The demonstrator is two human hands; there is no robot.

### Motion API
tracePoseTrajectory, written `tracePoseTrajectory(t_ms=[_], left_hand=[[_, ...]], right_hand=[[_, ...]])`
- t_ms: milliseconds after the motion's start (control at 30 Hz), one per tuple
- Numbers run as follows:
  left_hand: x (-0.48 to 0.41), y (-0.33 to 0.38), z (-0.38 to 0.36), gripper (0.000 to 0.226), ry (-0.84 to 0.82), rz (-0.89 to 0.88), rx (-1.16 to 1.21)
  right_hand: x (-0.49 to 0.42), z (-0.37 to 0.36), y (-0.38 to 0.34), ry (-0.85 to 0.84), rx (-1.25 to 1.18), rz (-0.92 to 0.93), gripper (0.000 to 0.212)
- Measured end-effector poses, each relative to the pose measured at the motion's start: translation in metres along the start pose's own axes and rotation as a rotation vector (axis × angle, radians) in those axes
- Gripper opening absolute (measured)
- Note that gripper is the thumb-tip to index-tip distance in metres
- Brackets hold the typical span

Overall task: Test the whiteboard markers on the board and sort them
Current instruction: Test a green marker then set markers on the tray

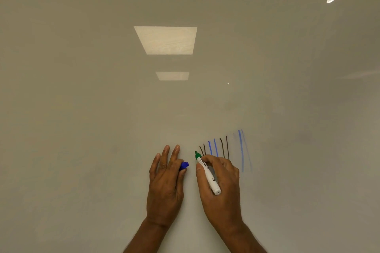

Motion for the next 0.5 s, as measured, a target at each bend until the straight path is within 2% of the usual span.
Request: tracePoseTrajectory(t_ms=[100, 167, 333, 433, 500], left_hand=[[0.001, 0.000, 0.001, 0.046, 0.010, -0.004, -0.004], [0.001, 0.000, 0.001, 0.045, 0.014, -0.010, -0.006], [0.002, 0.000, 0.001, 0.043, 0.029, -0.012, -0.020], [0.001, 0.002, 0.003, 0.042, 0.045, -0.027, -0.012], [0.000, 0.003, 0.003, 0.043, 0.047, -0.028, -0.014]], right_hand=[[0.020, 0.005, 0.012, -0.014, 0.069, 0.010, 0.050], [0.036, 0.012, 0.019, 0.004, 0.066, 0.031, 0.043], [0.047, 0.016, 0.027, -0.023, 0.053, -0.052, 0.040], [0.028, 0.009, 0.028, -0.050, -0.009, -0.160, 0.047], [0.010, 0.001, 0.012, -0.082, -0.011, -0.117, 0.053]])
Point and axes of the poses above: each hand's wrist, its own x-axis away from the middle knuckle, its own z-axis out of the back of the hand, y = z × x, the point moved 10 cm from there along -x, towards the middle knuckle, and after that the axes turned 2 degrees about y, right-handed, at the moved point
